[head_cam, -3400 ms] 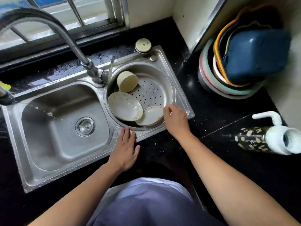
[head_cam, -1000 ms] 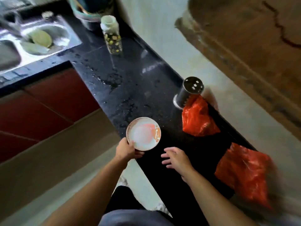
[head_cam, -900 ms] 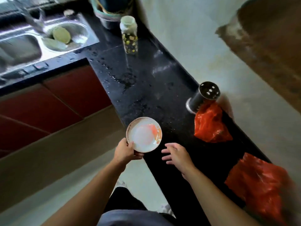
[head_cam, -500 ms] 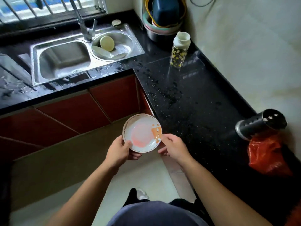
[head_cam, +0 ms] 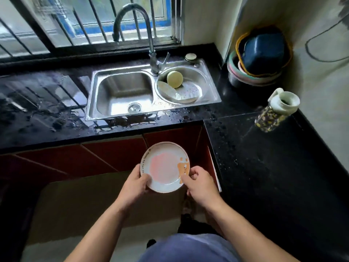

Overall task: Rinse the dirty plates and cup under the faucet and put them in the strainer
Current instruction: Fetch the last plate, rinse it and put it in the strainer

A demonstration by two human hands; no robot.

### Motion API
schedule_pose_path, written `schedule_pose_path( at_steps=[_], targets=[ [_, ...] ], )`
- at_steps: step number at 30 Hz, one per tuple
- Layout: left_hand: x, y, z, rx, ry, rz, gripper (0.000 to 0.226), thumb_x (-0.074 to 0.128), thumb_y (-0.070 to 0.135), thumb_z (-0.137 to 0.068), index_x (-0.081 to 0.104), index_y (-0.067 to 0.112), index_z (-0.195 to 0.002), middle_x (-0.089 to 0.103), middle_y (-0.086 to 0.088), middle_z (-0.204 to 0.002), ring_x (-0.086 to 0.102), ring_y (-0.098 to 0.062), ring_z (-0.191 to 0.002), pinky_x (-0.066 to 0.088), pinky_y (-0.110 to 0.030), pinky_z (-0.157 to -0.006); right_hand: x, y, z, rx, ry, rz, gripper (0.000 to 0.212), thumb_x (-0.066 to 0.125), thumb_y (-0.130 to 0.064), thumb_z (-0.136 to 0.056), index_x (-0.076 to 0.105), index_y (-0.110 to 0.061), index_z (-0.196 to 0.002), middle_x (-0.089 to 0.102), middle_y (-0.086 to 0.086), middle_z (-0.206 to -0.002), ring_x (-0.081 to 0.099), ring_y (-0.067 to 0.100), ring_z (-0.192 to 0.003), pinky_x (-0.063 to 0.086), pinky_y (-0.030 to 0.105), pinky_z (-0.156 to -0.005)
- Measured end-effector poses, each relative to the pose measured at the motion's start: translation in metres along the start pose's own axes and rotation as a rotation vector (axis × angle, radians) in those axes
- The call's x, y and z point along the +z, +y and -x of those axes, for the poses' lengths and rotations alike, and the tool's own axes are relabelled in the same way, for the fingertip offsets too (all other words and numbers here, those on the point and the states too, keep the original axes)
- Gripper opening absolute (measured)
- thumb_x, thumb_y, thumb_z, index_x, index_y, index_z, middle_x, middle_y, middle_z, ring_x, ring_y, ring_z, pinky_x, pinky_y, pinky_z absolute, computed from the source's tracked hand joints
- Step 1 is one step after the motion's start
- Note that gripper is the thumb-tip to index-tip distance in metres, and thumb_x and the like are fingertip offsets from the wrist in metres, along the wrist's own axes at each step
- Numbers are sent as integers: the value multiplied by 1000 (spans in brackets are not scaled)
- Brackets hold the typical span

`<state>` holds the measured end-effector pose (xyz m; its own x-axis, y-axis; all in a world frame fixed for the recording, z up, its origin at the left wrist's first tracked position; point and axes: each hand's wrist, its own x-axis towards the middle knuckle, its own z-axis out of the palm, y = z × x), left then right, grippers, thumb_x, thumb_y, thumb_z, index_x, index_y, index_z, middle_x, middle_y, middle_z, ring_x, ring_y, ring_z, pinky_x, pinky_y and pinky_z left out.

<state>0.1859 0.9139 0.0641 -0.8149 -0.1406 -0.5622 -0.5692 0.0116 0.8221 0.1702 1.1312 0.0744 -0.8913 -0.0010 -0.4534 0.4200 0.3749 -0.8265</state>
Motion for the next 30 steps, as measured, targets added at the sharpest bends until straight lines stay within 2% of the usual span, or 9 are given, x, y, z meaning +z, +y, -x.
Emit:
schedule_pose_path(
  at_steps=[2, 5, 9, 12, 16, 20, 23, 26, 30],
  targets=[
    [-4, 15, -25, -12, 103, 15, 33, 58, 14, -92, 69, 37, -112, 79, 5, -107, 76, -11, -93, 60, -27, -71, 5, -17, -31, -12, -77, 11, 34, 67, -53, -82, 60, -20, -81, 66, -5, -58, 58, 6, -42, 42, 21, -44],
    [-10, 44, -56, 0, 216, 75, 31, 69, 26, -86, 67, 36, -115, 80, 10, -108, 77, -8, -97, 59, -18, -69, 12, -50, -76, -22, -171, 14, 43, 66, -60, -76, 60, -18, -85, 68, 0, -66, 62, 12, -49, 46, 33, -51],
    [-28, 71, -100, 31, 306, 119, 41, 77, 31, -79, 67, 29, -119, 80, 0, -114, 78, -17, -103, 62, -38, -87, 23, -99, -135, -53, -240, 80, 45, 66, -58, -73, 60, -15, -85, 65, -4, -59, 62, 11, -47, 47, 31, -52],
    [-46, 87, -137, 25, 348, 104, 38, 76, 35, -79, 66, 38, -116, 80, 7, -112, 76, -12, -103, 59, -29, -86, 36, -125, -176, -52, -285, 127, 41, 65, -55, -70, 60, -17, -84, 62, -7, -56, 63, 10, -45, 49, 29, -54],
    [-75, 107, -195, 52, 349, 56, 50, 74, 35, -78, 63, 28, -126, 74, 1, -122, 71, -20, -113, 57, -39, -98, 60, -158, -228, -15, -341, 152, 25, 65, -41, -88, 62, -16, -89, 67, -2, -57, 63, 14, -48, 50, 30, -63],
    [-108, 133, -246, 50, 285, 52, 53, 73, 32, -80, 64, 28, -132, 75, 2, -125, 70, -22, -118, 56, -49, -105, 76, -192, -278, 142, -315, 56, 34, 48, -39, -104, 66, -10, -105, 77, 13, -86, 64, 21, -55, 54, 33, -59],
    [-129, 152, -290, 35, 245, 38, 42, 72, 33, -85, 64, 37, -126, 76, 7, -121, 71, -16, -115, 58, -44, -100, 77, -220, -337, 198, -207, -34, 29, 46, -34, -106, 63, -12, -111, 76, 9, -97, 66, 19, -59, 54, 30, -55],
    [-145, 164, -334, 20, 262, 8, 26, 73, 22, -94, 63, 39, -111, 76, 8, -111, 72, -11, -106, 55, -24, -82, 71, -251, -409, 186, -84, -70, 21, 47, -31, -105, 61, -16, -108, 71, 11, -111, 68, 21, -71, 54, 32, -58],
    [-154, 180, -386, 4, 289, -39, 26, 72, 19, -97, 60, 40, -105, 73, 16, -104, 67, 16, -93, 46, 0, -67, 60, -286, -523, 212, 65, -102, 27, 45, -34, -103, 57, -13, -115, 67, 12, -116, 73, 25, -74, 58, 34, -55]
  ],
)
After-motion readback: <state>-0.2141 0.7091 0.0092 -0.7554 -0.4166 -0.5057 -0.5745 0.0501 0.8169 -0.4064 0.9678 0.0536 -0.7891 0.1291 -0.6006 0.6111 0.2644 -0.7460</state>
